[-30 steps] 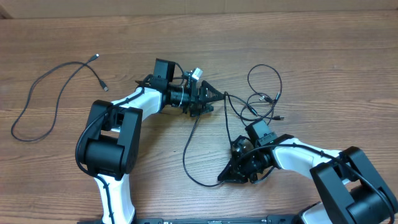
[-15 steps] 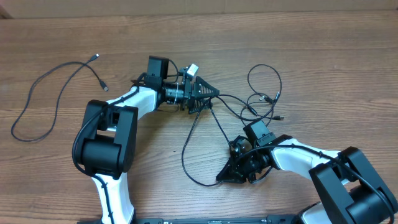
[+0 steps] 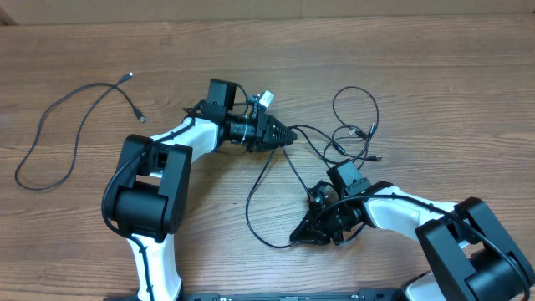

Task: Untangle cables

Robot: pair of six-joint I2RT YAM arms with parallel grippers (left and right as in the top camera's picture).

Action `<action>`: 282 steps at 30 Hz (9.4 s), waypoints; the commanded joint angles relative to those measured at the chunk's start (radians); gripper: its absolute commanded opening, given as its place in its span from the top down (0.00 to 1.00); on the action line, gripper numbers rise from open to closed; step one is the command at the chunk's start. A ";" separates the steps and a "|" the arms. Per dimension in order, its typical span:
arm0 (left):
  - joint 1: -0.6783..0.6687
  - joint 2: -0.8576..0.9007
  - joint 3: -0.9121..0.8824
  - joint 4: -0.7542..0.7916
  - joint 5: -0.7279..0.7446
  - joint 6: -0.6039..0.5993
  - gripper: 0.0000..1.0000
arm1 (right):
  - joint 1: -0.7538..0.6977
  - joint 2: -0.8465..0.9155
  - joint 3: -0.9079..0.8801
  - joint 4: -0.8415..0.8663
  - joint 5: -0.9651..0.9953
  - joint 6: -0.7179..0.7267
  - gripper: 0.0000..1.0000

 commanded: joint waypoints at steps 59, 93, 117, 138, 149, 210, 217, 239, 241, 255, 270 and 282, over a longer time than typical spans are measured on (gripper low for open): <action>0.123 -0.709 0.089 -0.750 -0.847 0.423 0.95 | -0.182 -0.130 0.251 -0.145 0.609 0.029 0.00; 0.389 -0.371 0.088 -0.383 -1.533 0.480 0.94 | -0.173 -0.129 0.248 -0.123 0.684 0.029 0.00; 0.484 -0.496 0.142 -0.572 -1.119 0.318 0.96 | -0.173 -0.129 0.248 -0.115 0.688 0.029 0.00; 0.348 -0.415 -0.232 -0.642 -0.979 0.322 0.96 | -0.173 -0.129 0.248 -0.107 0.687 0.029 0.00; 0.328 -0.415 -0.397 -0.494 -1.439 0.245 0.92 | -0.173 -0.129 0.248 -0.108 0.687 0.029 0.00; 0.618 -0.592 -0.380 -0.373 -1.166 0.219 0.50 | -0.173 -0.129 0.248 -0.112 0.691 0.029 0.00; 0.524 -0.593 -0.380 -0.340 -1.007 0.245 0.84 | -0.173 -0.129 0.248 -0.109 0.691 0.029 0.00; 0.119 -0.575 -0.382 -0.273 -1.003 0.252 0.87 | -0.173 -0.129 0.248 -0.112 0.691 0.029 0.00; 0.090 -0.575 -0.382 -0.274 -0.978 0.252 0.87 | -0.173 -0.129 0.248 -0.112 0.691 0.029 0.00; -0.209 -0.553 -0.383 -0.169 -0.912 0.157 0.91 | -0.173 -0.129 0.248 -0.105 0.691 0.029 0.00; -0.346 -0.446 -0.383 -0.047 -1.042 0.158 0.86 | -0.173 -0.130 0.249 -0.073 0.438 -0.096 0.96; -0.332 -0.446 -0.383 -0.046 -1.043 0.158 0.85 | -0.285 -0.130 0.309 0.072 0.456 -0.111 0.65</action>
